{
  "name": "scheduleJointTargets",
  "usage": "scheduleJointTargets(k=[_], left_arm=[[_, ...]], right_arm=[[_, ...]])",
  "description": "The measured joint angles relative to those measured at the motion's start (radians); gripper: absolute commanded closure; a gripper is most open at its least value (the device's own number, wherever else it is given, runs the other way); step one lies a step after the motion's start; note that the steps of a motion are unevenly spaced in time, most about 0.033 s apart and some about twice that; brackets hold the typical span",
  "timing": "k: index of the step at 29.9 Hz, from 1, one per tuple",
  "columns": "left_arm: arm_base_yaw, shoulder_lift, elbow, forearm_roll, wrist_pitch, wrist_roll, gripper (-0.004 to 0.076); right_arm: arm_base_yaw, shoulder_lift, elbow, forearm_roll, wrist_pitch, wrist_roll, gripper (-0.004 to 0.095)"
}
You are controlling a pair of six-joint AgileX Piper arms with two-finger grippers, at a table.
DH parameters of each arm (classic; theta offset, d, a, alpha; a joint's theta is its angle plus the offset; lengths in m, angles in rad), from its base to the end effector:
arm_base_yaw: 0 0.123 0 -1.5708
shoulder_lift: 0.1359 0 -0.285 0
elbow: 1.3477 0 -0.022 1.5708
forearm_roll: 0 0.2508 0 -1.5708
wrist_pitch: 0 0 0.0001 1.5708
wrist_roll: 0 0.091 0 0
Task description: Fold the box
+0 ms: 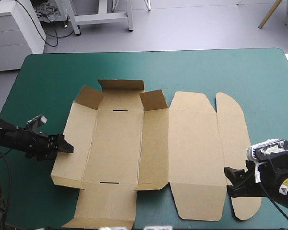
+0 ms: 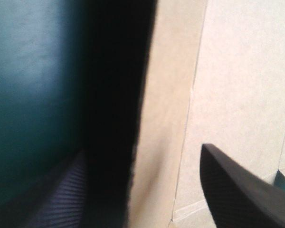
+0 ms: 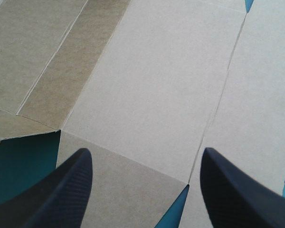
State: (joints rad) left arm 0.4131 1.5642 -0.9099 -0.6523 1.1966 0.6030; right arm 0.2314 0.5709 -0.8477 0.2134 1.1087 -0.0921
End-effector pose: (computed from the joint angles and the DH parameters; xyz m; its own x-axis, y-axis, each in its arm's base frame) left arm 0.2514 0.0540 0.2148 -0.9869 -0.1400 -0.0803 -0.0704 0.8212 -0.5663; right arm 0.0700 0.0342 0.3579 -0.6546 -0.1500 -0.7410 -0.3592 0.9241 0.1303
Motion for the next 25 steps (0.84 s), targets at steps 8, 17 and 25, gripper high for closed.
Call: scheduleJointTargets(k=[8,17,25], left_arm=[[-0.134,0.032,-0.001,-0.004,-0.002,0.005,0.0302],[-0.152,0.032,-0.001,-0.012,-0.002,0.007,0.0652],[-0.181,0.032,-0.018,-0.002,-0.005,0.079,0.0734]], right_arm=[[0.0,0.0,0.0,0.0,0.0,0.015,0.0304],[0.0,0.0,0.0,0.008,0.0,0.027,0.0304],[0.0,0.0,0.0,0.011,0.008,0.035,0.0305]])
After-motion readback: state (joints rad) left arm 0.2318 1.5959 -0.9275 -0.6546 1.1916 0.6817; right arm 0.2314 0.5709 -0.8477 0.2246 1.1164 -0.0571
